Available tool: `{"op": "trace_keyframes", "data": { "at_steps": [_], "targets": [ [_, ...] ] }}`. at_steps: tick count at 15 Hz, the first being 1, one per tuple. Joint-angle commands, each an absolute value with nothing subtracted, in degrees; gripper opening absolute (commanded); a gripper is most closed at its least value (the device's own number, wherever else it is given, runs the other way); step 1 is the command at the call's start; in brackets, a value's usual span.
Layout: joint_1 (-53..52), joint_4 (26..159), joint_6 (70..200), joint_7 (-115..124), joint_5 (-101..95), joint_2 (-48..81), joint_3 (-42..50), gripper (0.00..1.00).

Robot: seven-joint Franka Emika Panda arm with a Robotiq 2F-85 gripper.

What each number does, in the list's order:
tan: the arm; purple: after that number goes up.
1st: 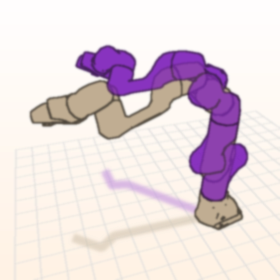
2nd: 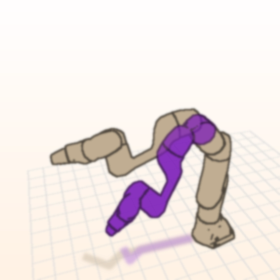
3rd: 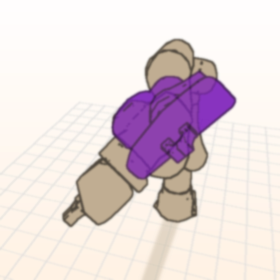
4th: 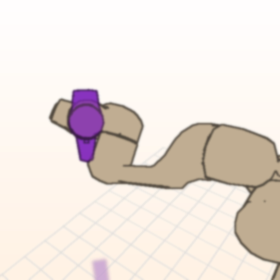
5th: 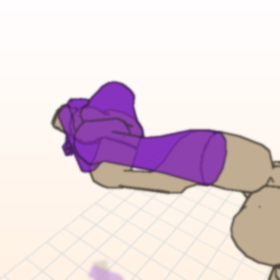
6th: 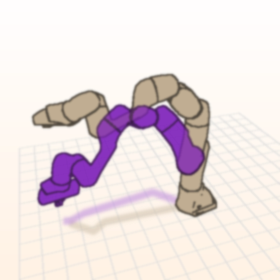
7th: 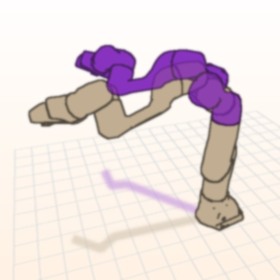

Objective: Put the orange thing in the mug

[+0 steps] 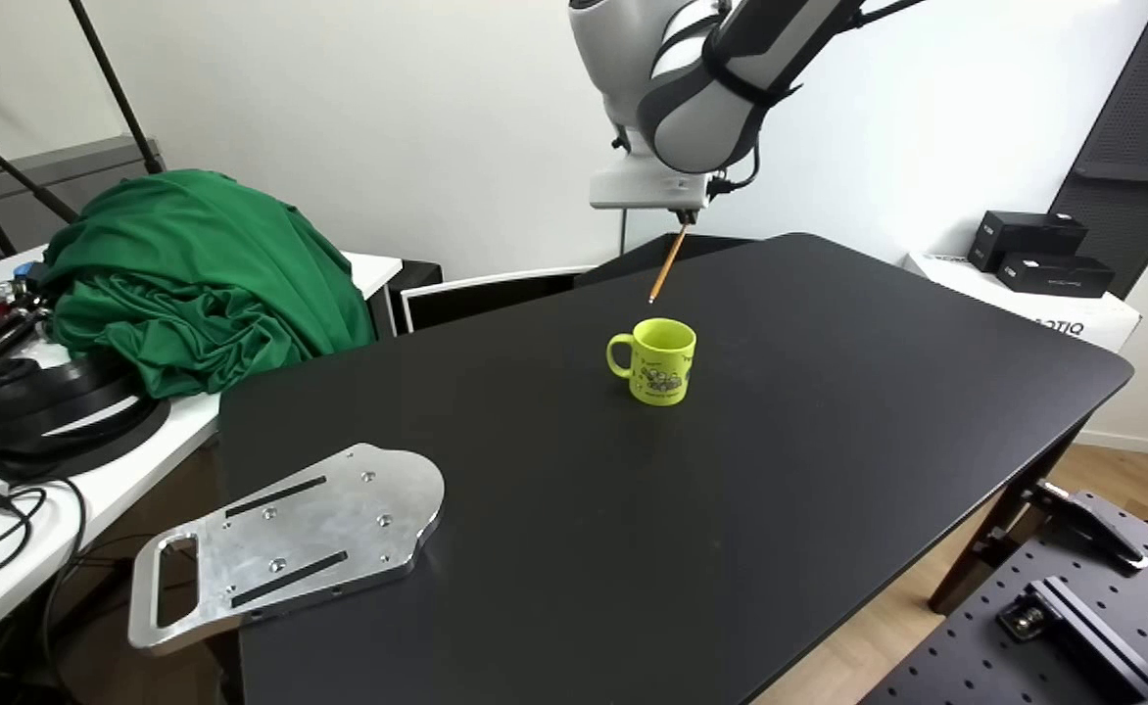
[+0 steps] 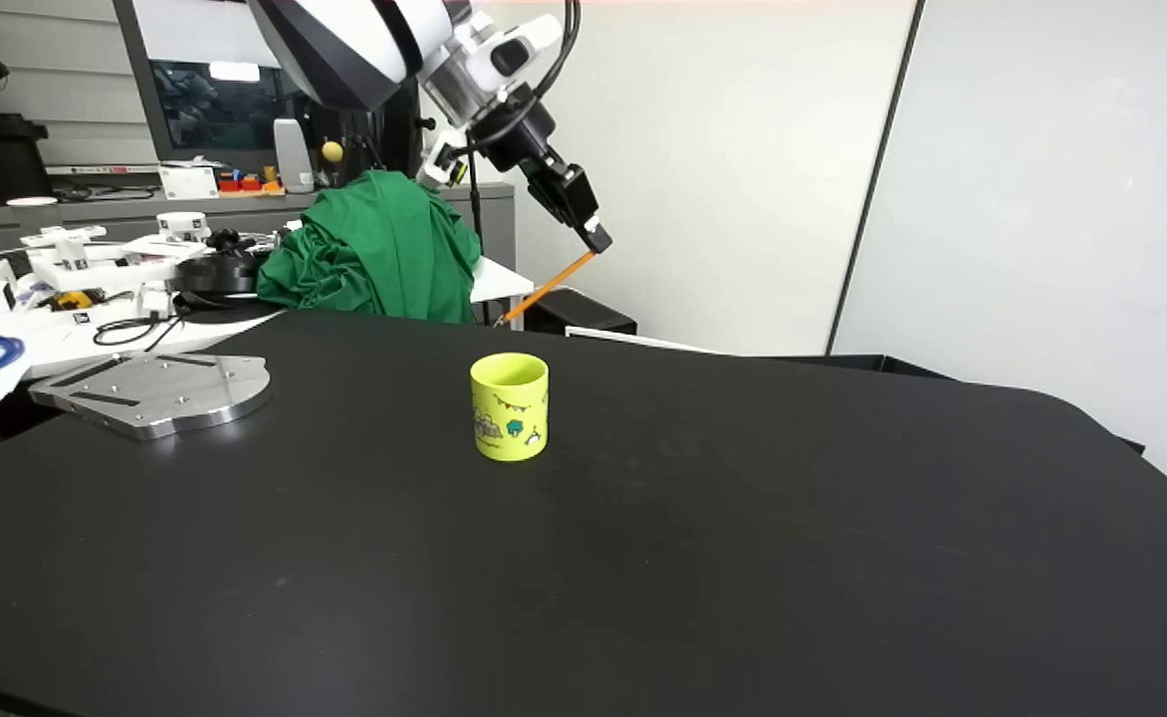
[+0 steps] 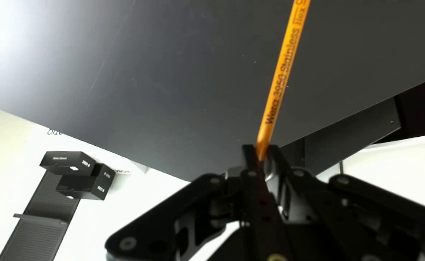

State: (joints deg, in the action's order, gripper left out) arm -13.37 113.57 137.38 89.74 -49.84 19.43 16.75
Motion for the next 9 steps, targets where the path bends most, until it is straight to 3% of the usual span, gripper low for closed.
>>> {"op": "trace_keyframes", "data": {
  "at_steps": [1,9],
  "targets": [
    [-11.2,117.4,134.0,94.4,-57.8,16.1,13.6,0.03],
    [-6.3,122.0,134.0,98.2,-65.2,14.8,7.9,0.03]
  ]
}}
